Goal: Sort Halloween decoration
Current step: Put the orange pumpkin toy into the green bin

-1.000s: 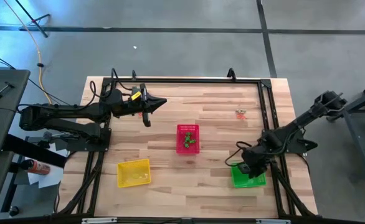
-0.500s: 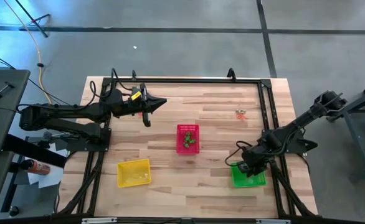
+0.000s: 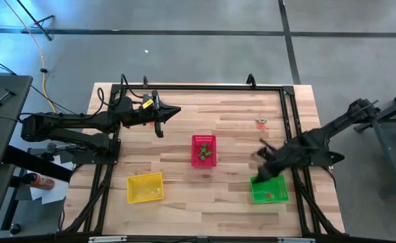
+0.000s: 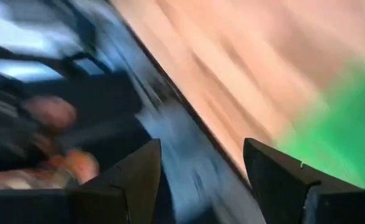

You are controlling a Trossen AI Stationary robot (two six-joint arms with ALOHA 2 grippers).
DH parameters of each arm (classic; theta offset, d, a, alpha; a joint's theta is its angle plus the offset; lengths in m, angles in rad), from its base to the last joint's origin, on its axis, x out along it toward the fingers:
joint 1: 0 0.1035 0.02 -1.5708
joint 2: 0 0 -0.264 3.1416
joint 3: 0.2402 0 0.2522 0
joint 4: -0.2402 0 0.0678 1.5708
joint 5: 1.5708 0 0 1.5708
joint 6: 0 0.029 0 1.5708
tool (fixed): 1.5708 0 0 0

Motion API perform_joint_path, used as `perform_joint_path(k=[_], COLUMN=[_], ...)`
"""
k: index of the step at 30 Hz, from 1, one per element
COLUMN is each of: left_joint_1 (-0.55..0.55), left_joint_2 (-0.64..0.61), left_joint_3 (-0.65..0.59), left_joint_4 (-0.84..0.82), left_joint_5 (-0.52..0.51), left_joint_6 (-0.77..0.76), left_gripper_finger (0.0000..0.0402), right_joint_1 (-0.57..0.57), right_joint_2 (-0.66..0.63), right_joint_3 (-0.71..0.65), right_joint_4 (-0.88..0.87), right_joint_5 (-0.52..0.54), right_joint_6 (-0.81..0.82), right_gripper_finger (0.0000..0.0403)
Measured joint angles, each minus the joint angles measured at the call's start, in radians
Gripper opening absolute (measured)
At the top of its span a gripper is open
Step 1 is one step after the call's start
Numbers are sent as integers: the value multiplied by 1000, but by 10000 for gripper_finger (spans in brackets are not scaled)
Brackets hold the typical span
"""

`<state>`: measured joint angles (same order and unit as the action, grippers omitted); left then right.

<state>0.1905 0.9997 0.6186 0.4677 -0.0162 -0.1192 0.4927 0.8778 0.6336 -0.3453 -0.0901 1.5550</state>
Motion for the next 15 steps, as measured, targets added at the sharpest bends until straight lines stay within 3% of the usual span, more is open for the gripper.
perform_joint_path(k=[4, 7, 10, 15], left_joint_1=[0, 0, 0, 0], left_joint_2=[0, 0, 0, 0], left_joint_3=[0, 0, 0, 0], left_joint_4=[0, -1, -3, -19], left_joint_5=[0, 0, 0, 0], left_joint_6=[0, 0, -1, -6], left_gripper_finger=[1, 1, 1, 1], right_joint_1=[-89, -164, -263, -416], right_joint_2=[-22, -16, 11, 89], right_joint_3=[29, 40, 41, 41], right_joint_4=[113, 219, 366, 588], right_joint_5=[274, 390, 415, 334], right_joint_6=[-296, -637, -909, -1068], right_gripper_finger=[222, 222, 222, 222])
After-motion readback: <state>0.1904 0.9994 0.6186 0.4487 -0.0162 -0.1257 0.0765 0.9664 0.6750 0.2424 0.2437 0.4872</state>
